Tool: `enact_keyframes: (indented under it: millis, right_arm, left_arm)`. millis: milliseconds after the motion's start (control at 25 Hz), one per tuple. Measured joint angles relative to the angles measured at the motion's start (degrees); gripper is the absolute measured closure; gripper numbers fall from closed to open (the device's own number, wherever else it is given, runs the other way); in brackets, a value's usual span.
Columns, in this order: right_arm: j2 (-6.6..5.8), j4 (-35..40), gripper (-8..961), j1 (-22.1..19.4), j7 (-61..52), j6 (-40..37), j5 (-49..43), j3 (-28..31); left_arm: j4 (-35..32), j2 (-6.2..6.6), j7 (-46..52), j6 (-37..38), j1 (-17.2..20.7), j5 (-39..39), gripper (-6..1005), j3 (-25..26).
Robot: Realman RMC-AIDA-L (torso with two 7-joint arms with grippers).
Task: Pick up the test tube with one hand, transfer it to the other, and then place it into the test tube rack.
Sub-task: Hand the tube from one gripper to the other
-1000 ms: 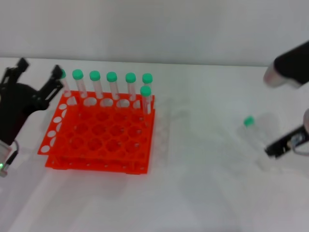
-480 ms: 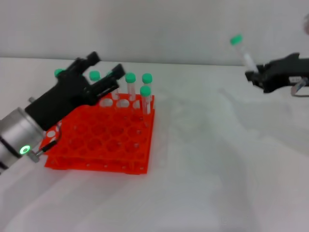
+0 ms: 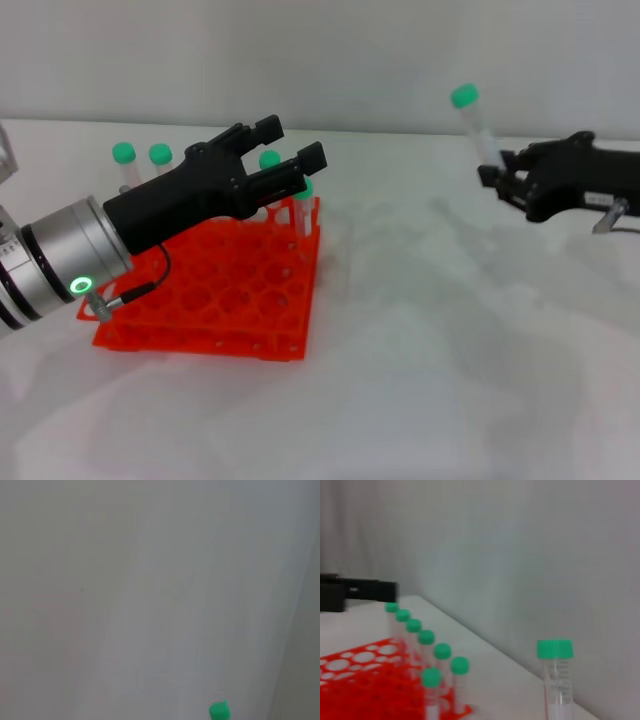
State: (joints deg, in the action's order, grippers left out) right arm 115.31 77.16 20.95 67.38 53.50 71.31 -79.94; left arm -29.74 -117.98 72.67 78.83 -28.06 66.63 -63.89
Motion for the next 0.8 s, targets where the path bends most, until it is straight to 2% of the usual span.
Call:
enact_keyframes:
  millis: [240, 680, 760, 800]
  right_arm:
    - [0.03, -4.5, 746, 0.0, 9.7, 3.6, 10.2, -0.6]
    - [0.35, -4.4, 743, 1.6, 11.3, 3.4, 13.0, -6.6]
    - [0.37, -4.4, 742, 2.0, 11.2, 3.0, 13.5, -7.0]
    - [0.37, -4.4, 742, 2.0, 11.2, 3.0, 13.5, -7.0]
  left_arm:
    - [-0.2, 0.07, 2.4, 0.0, -0.7, 0.4, 106, 0.1]
    - [0.5, -0.55, 3.8, -1.3, -3.5, 4.2, 106, 0.0]
    - [0.5, -0.65, 3.8, -1.3, -3.6, 4.5, 283, -0.3]
    - [0.5, -0.70, 3.8, -1.3, -3.7, 4.6, 287, -0.4]
